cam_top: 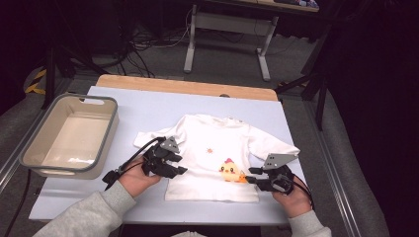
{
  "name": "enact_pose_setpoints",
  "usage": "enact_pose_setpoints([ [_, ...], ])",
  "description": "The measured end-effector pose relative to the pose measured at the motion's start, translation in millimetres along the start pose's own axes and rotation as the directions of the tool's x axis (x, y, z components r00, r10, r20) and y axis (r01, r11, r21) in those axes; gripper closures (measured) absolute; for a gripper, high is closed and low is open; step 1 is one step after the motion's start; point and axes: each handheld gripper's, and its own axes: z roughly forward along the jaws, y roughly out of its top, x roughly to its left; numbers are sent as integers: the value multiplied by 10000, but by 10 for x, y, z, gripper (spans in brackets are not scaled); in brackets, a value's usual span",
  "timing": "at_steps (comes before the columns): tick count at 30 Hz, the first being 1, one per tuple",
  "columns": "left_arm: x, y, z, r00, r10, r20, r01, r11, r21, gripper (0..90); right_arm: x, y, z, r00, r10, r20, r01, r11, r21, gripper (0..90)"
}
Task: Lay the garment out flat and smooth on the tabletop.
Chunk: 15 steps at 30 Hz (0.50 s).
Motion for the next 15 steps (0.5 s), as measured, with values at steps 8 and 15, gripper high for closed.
enact_pose_setpoints([
  [8,-172,-122,7,9975,464,537,-491,9975,514,565,180,-80,-41,9974,-434,-570,438,9990,57,628],
  [15,-273,-219,58,9947,590,839,-670,9931,961,617,250,-166,0,9935,-593,-974,630,9974,352,607],
])
